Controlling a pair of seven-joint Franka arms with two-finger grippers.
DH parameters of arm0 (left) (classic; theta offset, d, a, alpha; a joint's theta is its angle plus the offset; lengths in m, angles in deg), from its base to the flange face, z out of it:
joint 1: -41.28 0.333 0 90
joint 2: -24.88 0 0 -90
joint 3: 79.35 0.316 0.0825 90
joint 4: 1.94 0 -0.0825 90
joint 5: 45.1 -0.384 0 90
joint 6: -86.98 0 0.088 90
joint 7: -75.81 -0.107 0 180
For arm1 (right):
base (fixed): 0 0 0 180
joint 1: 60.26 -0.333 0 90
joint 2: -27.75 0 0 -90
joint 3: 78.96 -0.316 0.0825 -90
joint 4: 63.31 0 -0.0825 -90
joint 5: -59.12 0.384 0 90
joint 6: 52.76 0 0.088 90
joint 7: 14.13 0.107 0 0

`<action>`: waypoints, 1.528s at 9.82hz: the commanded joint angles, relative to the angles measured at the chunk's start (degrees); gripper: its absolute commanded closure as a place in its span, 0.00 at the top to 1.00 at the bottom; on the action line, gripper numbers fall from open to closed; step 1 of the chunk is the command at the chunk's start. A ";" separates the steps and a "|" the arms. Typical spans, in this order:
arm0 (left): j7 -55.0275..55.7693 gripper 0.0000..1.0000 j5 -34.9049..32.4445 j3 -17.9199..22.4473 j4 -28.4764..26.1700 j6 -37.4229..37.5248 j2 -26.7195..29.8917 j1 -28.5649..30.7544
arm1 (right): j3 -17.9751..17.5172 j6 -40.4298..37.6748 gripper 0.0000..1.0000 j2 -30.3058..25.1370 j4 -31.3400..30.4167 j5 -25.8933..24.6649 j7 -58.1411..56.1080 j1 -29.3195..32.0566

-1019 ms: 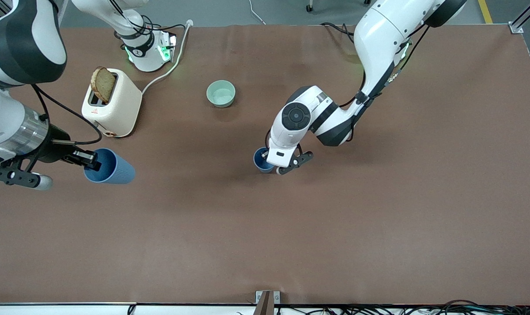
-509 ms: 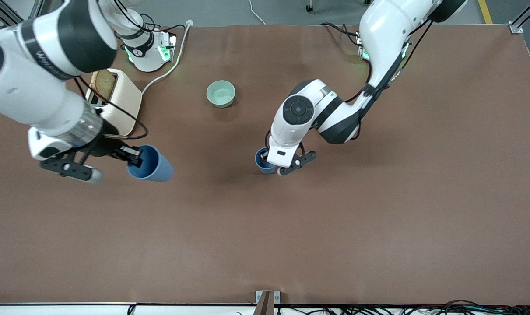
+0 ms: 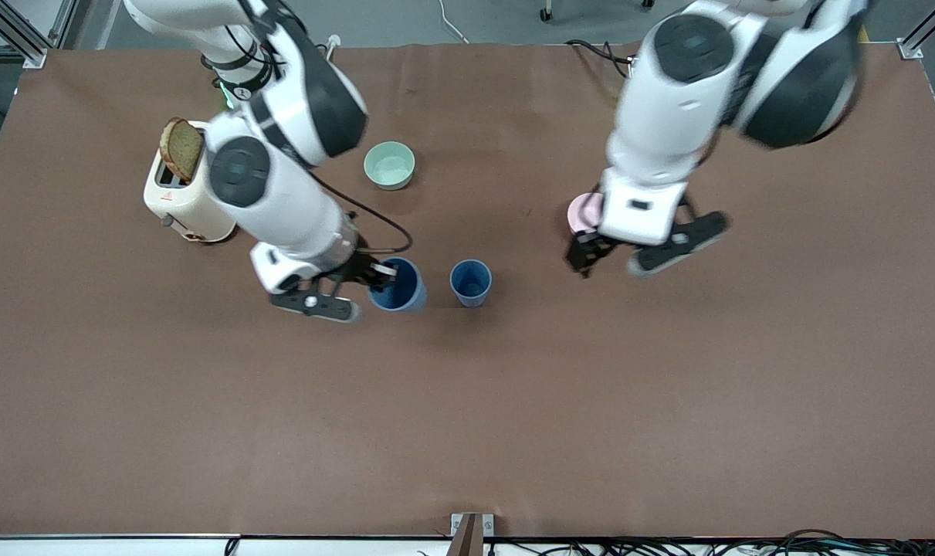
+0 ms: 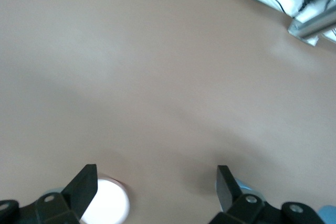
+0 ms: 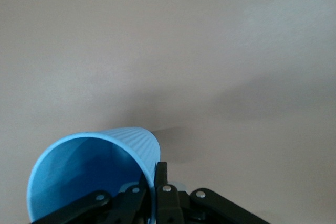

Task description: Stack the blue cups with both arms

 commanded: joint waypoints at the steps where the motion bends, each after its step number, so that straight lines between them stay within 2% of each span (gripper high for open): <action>1: -16.60 1.00 0.38 -0.14 -3.05 2.00 5.13 8.44 | 0.63 3.81 0.01 3.59 0.51 1.20 4.52 -3.95; 3: -26.22 1.00 1.34 -0.22 -2.96 5.42 7.69 14.35 | 0.72 3.83 0.01 5.02 -0.10 1.02 5.06 -6.51; 5: -30.56 1.00 1.79 -0.22 -2.96 5.70 8.49 17.01 | 0.72 3.56 0.01 5.02 -1.41 0.94 5.06 -7.39; 6: -30.92 1.00 2.57 0.04 -2.96 6.39 9.36 17.10 | 0.72 3.22 0.01 5.02 -1.77 0.93 5.06 -7.66; 9: -44.15 1.00 10.55 9.68 -5.24 10.95 13.84 14.38 | 0.72 3.30 0.01 5.11 -2.12 0.93 5.06 -8.54; 11: -53.82 1.00 12.33 12.77 -8.30 12.02 15.60 14.29 | 0.72 3.30 0.01 5.19 -2.12 0.93 5.06 -8.80; 13: -56.14 1.00 13.73 12.87 -11.21 12.02 16.14 13.16 | 0.72 4.00 0.01 6.07 -1.95 0.93 4.98 -8.98; 15: -54.66 1.00 14.01 12.61 -11.13 12.02 16.05 12.01 | 0.72 4.35 0.02 7.12 -1.77 0.58 4.97 -8.98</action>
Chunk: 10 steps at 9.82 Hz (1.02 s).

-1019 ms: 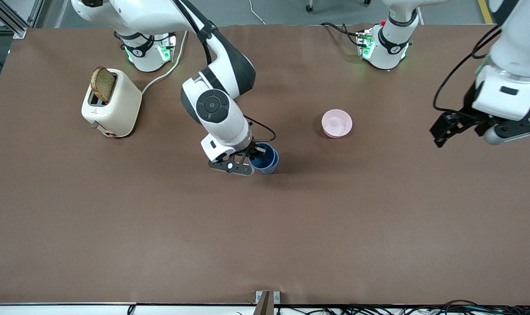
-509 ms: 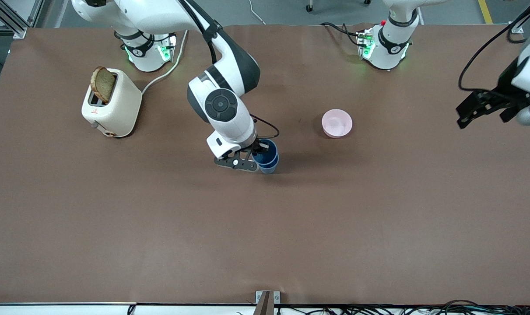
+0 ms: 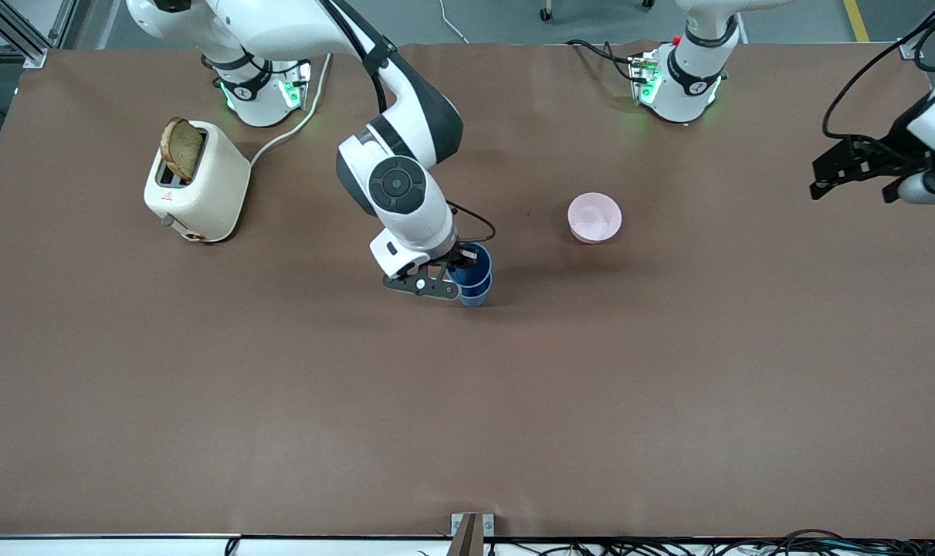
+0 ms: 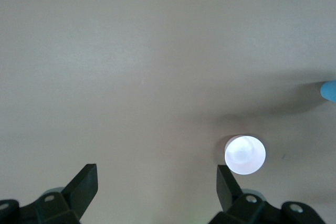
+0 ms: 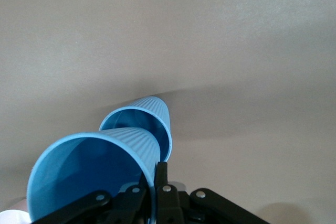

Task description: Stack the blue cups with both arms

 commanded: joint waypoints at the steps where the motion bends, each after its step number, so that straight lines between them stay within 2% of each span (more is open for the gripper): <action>1: 1.12 1.00 0.10 -0.22 -2.42 0.11 0.87 -1.86 | 0.54 2.22 0.06 0.92 -0.15 0.77 0.38 -0.61; 2: 1.39 1.00 -0.08 -0.13 -2.41 0.37 0.69 -1.87 | 0.54 2.40 0.38 1.01 -0.06 1.03 0.38 -0.43; 3: 2.17 1.00 -1.30 -0.22 -2.50 0.81 0.69 -1.87 | 0.54 2.40 0.99 1.01 -0.06 0.25 0.29 -0.78; 5: 2.71 1.00 -1.58 -0.14 -2.33 0.73 0.69 -1.78 | 0.98 2.06 1.00 0.05 0.38 -0.02 -0.23 -0.35; 6: 2.71 1.00 -1.58 -0.13 -2.33 0.73 0.95 -1.78 | 1.76 1.27 1.00 -2.83 0.29 -0.89 -0.58 0.53; 8: 2.97 1.00 -1.32 0.30 -2.24 0.90 1.22 -1.52 | 6.05 -5.03 1.00 -10.02 0.29 -3.96 -0.76 2.37; 10: 3.76 1.00 -1.40 -0.13 -2.06 1.43 1.31 -1.61 | 10.63 -10.31 1.00 -15.92 0.21 -4.15 -3.29 5.62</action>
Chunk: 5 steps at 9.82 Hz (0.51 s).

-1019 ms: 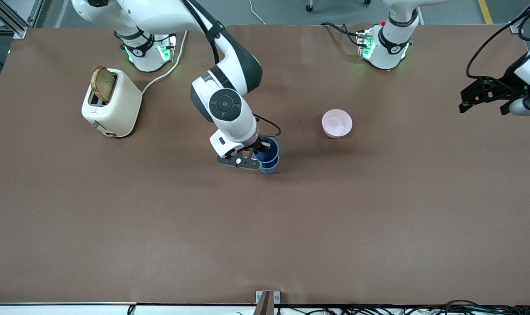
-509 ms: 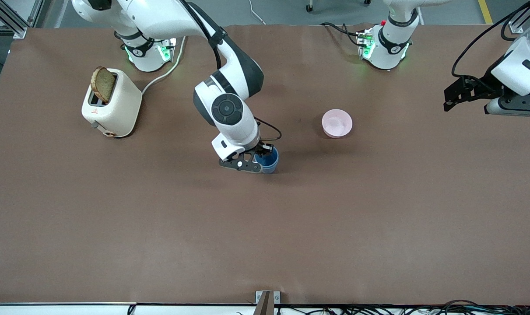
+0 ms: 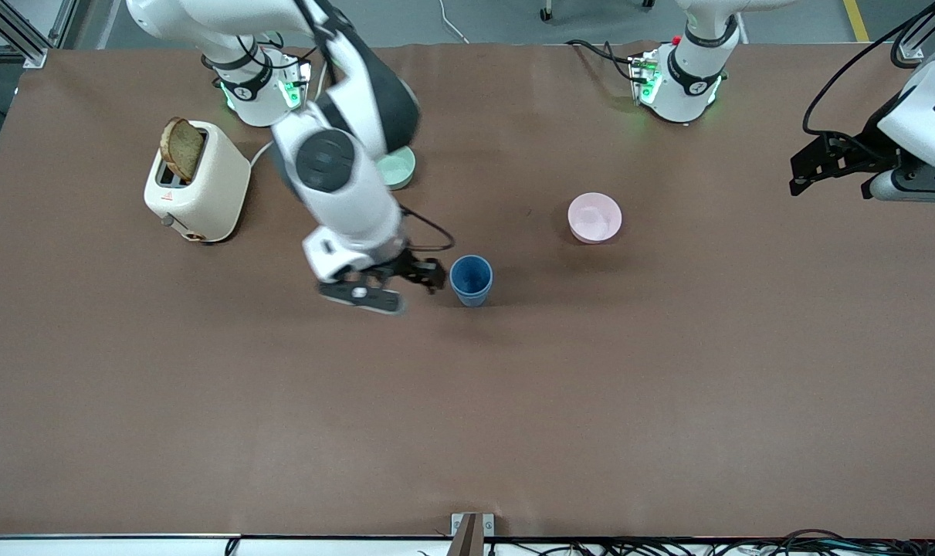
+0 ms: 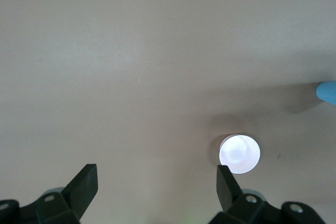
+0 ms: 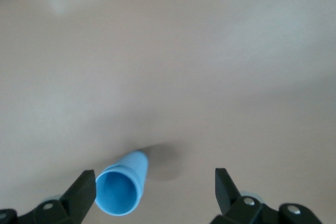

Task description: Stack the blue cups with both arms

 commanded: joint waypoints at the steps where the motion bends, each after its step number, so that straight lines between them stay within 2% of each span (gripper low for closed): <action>1: 0.85 1.00 -1.02 -0.32 -2.11 0.93 0.67 -0.01 | 3.73 -6.30 1.00 -7.09 -2.90 -0.78 -6.44 4.39; 2: 0.85 1.00 -1.02 -0.41 -2.11 1.10 0.67 -0.01 | 5.40 -10.26 1.00 -9.12 -3.34 -1.13 -12.93 6.85; 3: 0.85 1.00 -1.02 -0.58 -2.20 1.19 0.67 -0.09 | 5.77 -14.65 1.00 -10.27 -3.43 -1.13 -17.69 10.27; 5: 0.85 1.00 -1.11 -0.76 -2.20 1.28 0.67 -0.09 | 6.04 -18.63 1.00 -12.38 -3.78 -1.39 -24.56 17.91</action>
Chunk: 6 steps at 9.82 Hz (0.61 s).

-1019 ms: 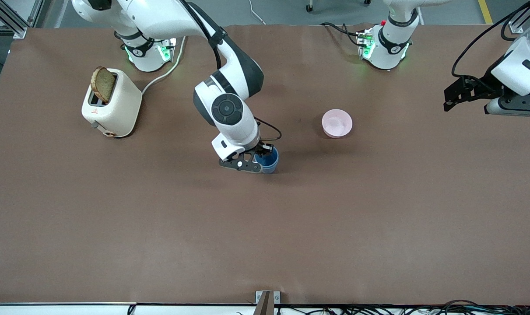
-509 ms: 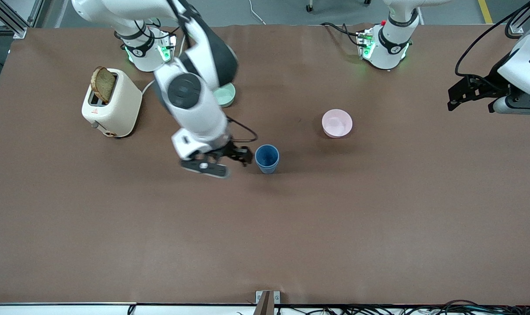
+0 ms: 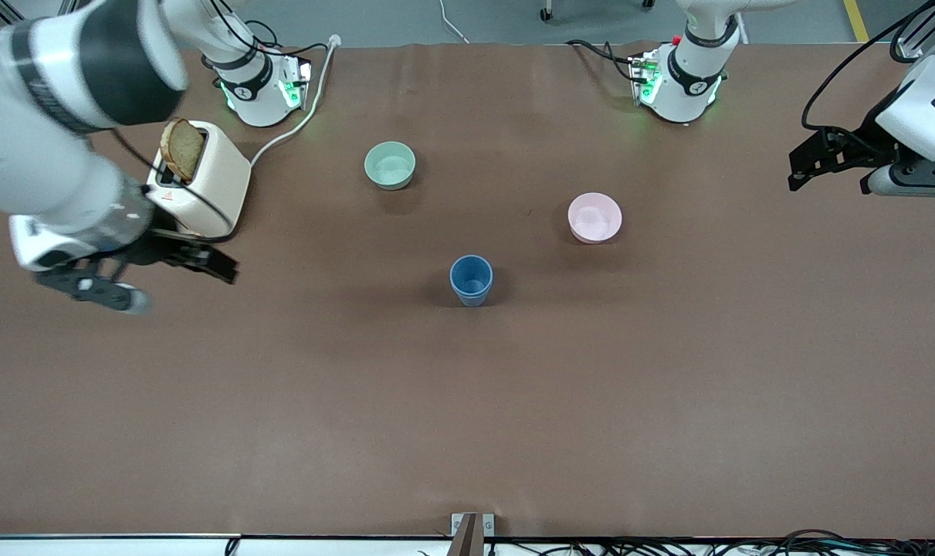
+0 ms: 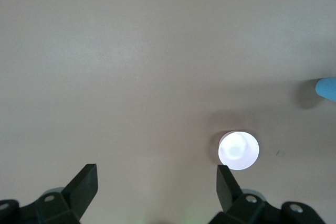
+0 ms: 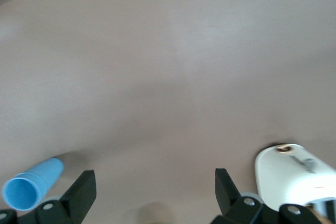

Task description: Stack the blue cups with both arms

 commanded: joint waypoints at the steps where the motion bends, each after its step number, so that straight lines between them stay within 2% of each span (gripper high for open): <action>1: 0.86 1.00 -1.02 -0.48 -2.18 0.33 0.29 -0.05 | -0.83 -1.02 1.00 -3.90 -3.69 -1.04 -6.24 7.42; 4: 0.86 1.00 -1.11 -0.39 -2.10 0.33 0.20 0.04 | -0.83 -1.37 1.00 -8.20 -7.99 -1.92 -19.33 15.78; 6: 0.95 1.00 -1.02 0.05 -2.10 0.42 0.37 0.21 | -0.92 -3.47 1.00 -8.92 -7.49 -1.92 -24.54 18.43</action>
